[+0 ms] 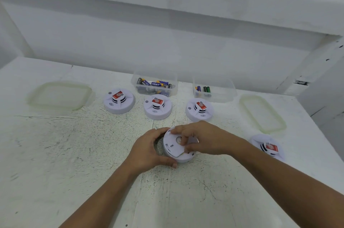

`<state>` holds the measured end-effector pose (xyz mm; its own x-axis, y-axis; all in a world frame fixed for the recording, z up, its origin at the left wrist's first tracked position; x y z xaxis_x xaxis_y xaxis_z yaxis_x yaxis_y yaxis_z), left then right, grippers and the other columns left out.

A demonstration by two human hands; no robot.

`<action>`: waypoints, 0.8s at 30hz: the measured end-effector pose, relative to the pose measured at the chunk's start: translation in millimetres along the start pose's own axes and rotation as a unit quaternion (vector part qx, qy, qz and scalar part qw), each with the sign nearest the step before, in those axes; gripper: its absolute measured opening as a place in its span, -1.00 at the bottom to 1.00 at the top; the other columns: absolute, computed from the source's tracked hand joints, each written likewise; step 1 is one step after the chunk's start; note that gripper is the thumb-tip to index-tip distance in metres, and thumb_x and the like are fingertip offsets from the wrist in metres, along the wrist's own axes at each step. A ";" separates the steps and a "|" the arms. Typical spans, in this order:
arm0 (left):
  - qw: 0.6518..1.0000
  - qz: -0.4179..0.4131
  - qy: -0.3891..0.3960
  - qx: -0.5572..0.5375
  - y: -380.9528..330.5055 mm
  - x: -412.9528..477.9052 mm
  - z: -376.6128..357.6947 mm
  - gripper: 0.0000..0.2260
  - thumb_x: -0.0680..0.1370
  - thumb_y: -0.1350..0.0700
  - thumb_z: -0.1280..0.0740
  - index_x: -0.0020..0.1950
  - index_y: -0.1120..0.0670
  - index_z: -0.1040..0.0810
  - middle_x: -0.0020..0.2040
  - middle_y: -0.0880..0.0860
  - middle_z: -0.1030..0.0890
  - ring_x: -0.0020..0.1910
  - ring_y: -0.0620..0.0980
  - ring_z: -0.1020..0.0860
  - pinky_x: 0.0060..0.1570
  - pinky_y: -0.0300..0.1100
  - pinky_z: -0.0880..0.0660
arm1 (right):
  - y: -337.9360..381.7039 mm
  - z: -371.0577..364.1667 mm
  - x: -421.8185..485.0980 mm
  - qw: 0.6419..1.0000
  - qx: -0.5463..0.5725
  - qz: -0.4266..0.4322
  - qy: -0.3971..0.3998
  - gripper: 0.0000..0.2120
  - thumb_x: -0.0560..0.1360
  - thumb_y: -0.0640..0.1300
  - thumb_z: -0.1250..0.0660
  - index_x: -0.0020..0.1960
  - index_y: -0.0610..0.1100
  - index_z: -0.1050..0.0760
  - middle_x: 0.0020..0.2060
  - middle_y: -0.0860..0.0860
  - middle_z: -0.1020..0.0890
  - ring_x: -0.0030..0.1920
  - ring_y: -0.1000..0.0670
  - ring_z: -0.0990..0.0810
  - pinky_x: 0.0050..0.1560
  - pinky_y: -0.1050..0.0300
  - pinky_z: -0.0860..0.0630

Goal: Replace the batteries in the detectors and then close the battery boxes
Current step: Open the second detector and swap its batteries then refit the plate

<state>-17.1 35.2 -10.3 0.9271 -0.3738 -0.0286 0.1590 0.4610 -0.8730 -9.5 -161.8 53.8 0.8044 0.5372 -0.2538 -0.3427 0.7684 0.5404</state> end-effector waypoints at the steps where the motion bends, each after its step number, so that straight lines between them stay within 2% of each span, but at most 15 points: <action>1: 1.000 0.000 0.001 0.001 0.4 0.2 0.0 -0.21 -0.03 -0.12 -0.67 0.04 -0.58 -0.36 0.10 -0.28 -0.55 0.10 -0.33 -0.48 0.13 -0.22 -0.46 | -1.0 -0.1 0.0 1.000 0.004 0.001 -0.001 -0.93 0.43 -0.25 -0.40 -0.09 -0.22 -0.58 0.34 0.13 -0.47 0.36 0.18 -0.37 0.28 0.25 -0.35; 5: 1.000 -0.003 0.003 0.005 1.3 0.4 0.5 -0.20 -0.03 -0.14 -0.66 0.06 -0.57 -0.36 0.10 -0.30 -0.54 0.10 -0.33 -0.48 0.14 -0.21 -0.46 | -4.4 -2.3 -1.4 1.000 0.022 -0.002 -0.003 -0.93 0.44 -0.26 -0.39 -0.07 -0.21 -0.57 0.35 0.15 -0.46 0.38 0.23 -0.33 0.24 0.38 -0.29; 8: 1.000 -0.006 0.000 0.010 1.6 0.5 0.6 -0.20 -0.02 -0.13 -0.66 0.06 -0.58 -0.35 0.09 -0.31 -0.53 0.10 -0.35 -0.46 0.13 -0.24 -0.45 | -5.4 -5.3 -1.8 1.000 0.004 0.001 -0.003 -0.89 0.46 -0.25 -0.37 -0.01 -0.19 -0.56 0.37 0.19 -0.43 0.40 0.24 -0.28 0.28 0.33 -0.29; 12: 1.000 -0.010 -0.001 0.016 0.9 0.7 0.4 -0.19 -0.01 -0.11 -0.67 0.05 -0.59 -0.34 0.08 -0.32 -0.53 0.09 -0.36 -0.45 0.10 -0.29 -0.44 | -3.4 -7.8 -3.7 1.000 -0.025 -0.015 0.008 -0.67 0.51 -0.23 -0.31 0.27 -0.17 -0.47 0.43 0.22 -0.33 0.43 0.22 -0.22 0.29 0.35 -0.24; 15: 1.000 -0.012 -0.002 0.012 1.3 0.9 0.2 -0.20 0.00 -0.10 -0.67 0.07 -0.57 -0.36 0.08 -0.31 -0.54 0.09 -0.36 -0.45 0.10 -0.31 -0.43 | -1.0 -10.5 -7.0 1.000 -0.018 -0.022 -0.004 -0.50 0.53 -0.18 -0.29 0.44 -0.01 -0.31 0.44 0.16 -0.33 0.42 0.14 -0.28 0.35 0.22 -0.30; 17: 1.000 -0.015 -0.004 0.017 2.2 1.1 -0.3 -0.21 0.00 -0.11 -0.67 0.08 -0.53 -0.37 0.08 -0.31 -0.53 0.09 -0.36 -0.45 0.09 -0.33 -0.43 | -0.1 -14.1 -9.1 0.999 -0.019 -0.020 -0.017 -0.46 0.54 -0.08 -0.30 0.47 0.08 -0.24 0.46 0.14 -0.31 0.40 0.11 -0.32 0.34 0.19 -0.33; 19: 1.000 -0.018 -0.004 0.025 3.1 1.5 -0.7 -0.21 0.01 -0.13 -0.66 0.11 -0.48 -0.37 0.09 -0.30 -0.53 0.10 -0.35 -0.45 0.09 -0.33 -0.42 | 0.4 -18.4 -9.7 0.999 -0.027 -0.016 -0.024 -0.46 0.54 0.00 -0.30 0.48 0.08 -0.23 0.47 0.13 -0.27 0.40 0.09 -0.34 0.34 0.17 -0.33; 21: 0.999 -0.021 -0.004 0.033 3.7 2.0 -0.7 -0.20 0.01 -0.15 -0.66 0.14 -0.46 -0.36 0.10 -0.28 -0.54 0.10 -0.32 -0.46 0.10 -0.31 -0.43 | 0.4 -21.1 -9.3 0.999 -0.025 -0.010 -0.031 -0.45 0.54 0.00 -0.30 0.48 0.06 -0.24 0.48 0.11 -0.25 0.42 0.08 -0.32 0.37 0.11 -0.32; 24: 0.999 -0.022 -0.004 0.043 4.1 2.7 -1.5 -0.20 0.02 -0.16 -0.65 0.13 -0.47 -0.34 0.09 -0.25 -0.54 0.09 -0.30 -0.46 0.08 -0.32 -0.42 | -0.3 -22.3 -8.8 0.999 -0.029 -0.010 -0.030 -0.45 0.54 0.00 -0.30 0.48 0.06 -0.22 0.49 0.12 -0.22 0.46 0.08 -0.23 0.39 0.17 -0.28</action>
<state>-14.5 34.9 -14.7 0.9212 -0.3890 0.0134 0.2282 0.5119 -0.8282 -27.3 -159.0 38.0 0.8384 0.5014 -0.2137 -0.3532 0.7984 0.4877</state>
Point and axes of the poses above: each hand's wrist, its own x-axis towards the middle knuckle, its own z-axis out of the back of the hand, y = z × x, the point moved 1 cm from there along x, towards the middle knuckle
